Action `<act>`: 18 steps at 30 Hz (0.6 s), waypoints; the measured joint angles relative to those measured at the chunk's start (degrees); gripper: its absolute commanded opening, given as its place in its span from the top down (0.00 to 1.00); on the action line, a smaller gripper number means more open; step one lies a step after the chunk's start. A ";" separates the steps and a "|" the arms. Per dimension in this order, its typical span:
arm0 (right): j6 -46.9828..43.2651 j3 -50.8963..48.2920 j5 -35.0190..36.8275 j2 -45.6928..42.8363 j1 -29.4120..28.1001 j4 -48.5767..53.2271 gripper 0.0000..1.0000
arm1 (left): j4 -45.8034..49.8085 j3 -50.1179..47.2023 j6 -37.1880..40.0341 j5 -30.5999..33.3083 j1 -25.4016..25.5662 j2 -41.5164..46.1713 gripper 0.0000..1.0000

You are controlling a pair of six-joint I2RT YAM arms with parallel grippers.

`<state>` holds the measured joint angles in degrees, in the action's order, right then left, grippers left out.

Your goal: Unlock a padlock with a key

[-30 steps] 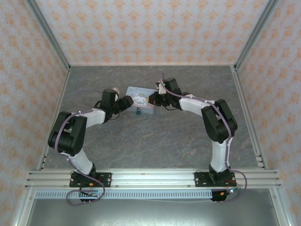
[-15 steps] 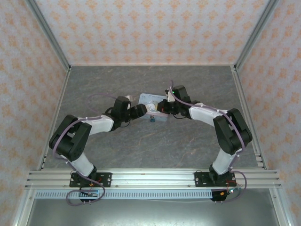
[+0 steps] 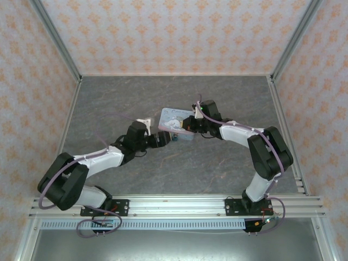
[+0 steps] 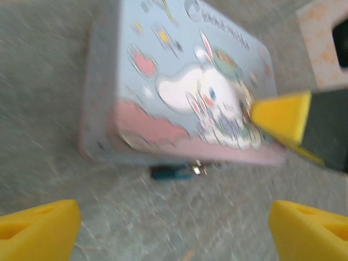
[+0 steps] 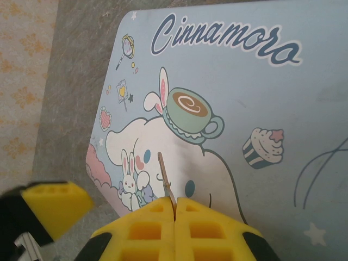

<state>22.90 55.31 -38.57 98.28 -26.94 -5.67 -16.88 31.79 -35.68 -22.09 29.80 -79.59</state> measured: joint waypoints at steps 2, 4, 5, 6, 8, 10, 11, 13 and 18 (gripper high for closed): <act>0.00 0.00 0.02 0.00 0.00 0.00 1.00 | -0.61 -0.13 0.92 0.07 2.36 -1.86 0.12; 0.02 0.02 0.02 0.00 0.00 0.00 1.00 | -1.05 0.07 1.75 0.52 4.28 -4.11 0.13; 0.11 0.00 0.02 0.00 0.00 0.00 1.00 | -1.03 0.33 2.10 1.16 5.14 -5.57 0.14; 0.24 0.00 0.04 0.00 0.00 0.00 1.00 | -1.14 0.70 2.43 1.86 5.81 -7.04 0.15; 0.39 0.02 0.04 0.00 0.00 0.00 1.00 | -1.53 1.60 2.82 3.32 6.67 -9.84 0.15; 0.46 0.00 0.07 0.00 0.00 0.00 1.00 | -2.01 2.56 2.93 4.70 7.06 -11.80 0.17; 0.52 0.02 0.04 0.00 0.00 -0.02 1.00 | -2.62 3.02 3.06 5.33 7.34 -12.24 0.18; 0.66 0.02 0.07 0.00 0.00 -0.02 1.00 | -3.87 4.59 3.26 6.36 7.61 -14.21 0.20; 0.63 0.02 0.07 0.00 0.00 0.00 1.00 | -4.70 8.26 3.28 8.00 7.61 -18.43 0.26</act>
<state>23.53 55.33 -38.50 98.28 -26.94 -5.67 -21.58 40.05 -32.40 -14.09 37.41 -98.02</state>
